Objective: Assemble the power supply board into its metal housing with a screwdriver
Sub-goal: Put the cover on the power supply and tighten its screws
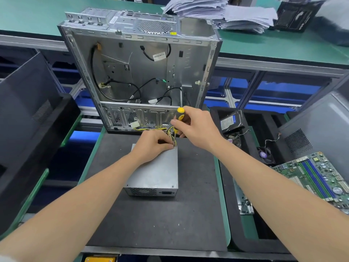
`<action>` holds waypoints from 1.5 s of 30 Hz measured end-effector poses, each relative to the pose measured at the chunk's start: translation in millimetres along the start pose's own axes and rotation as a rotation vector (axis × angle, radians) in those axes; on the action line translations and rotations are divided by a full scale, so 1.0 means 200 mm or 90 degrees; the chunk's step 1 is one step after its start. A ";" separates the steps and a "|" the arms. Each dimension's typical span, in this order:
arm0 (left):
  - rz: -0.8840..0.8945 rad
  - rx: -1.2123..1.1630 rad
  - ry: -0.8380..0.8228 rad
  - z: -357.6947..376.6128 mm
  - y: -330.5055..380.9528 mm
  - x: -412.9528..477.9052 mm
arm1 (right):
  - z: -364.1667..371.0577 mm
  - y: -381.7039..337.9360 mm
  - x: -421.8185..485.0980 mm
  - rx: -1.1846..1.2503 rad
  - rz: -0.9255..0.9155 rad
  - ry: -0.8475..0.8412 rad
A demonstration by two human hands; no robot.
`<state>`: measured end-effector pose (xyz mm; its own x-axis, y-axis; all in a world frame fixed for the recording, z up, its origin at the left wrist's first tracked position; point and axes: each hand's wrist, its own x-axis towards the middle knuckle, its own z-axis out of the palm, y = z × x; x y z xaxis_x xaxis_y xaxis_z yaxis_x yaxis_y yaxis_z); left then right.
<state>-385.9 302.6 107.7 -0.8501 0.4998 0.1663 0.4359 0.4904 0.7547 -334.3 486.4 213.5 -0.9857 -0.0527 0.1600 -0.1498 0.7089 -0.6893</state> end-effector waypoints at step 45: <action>0.010 0.036 0.052 0.07 0.01 -0.02 | -0.01 -0.15 0.11 -0.472 -0.046 -0.015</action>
<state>-378.1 311.9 98.7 -0.8632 0.4494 0.2301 0.4631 0.5235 0.7151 -351.8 465.2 239.0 -0.9782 -0.1260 0.1650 -0.1308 0.9912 -0.0185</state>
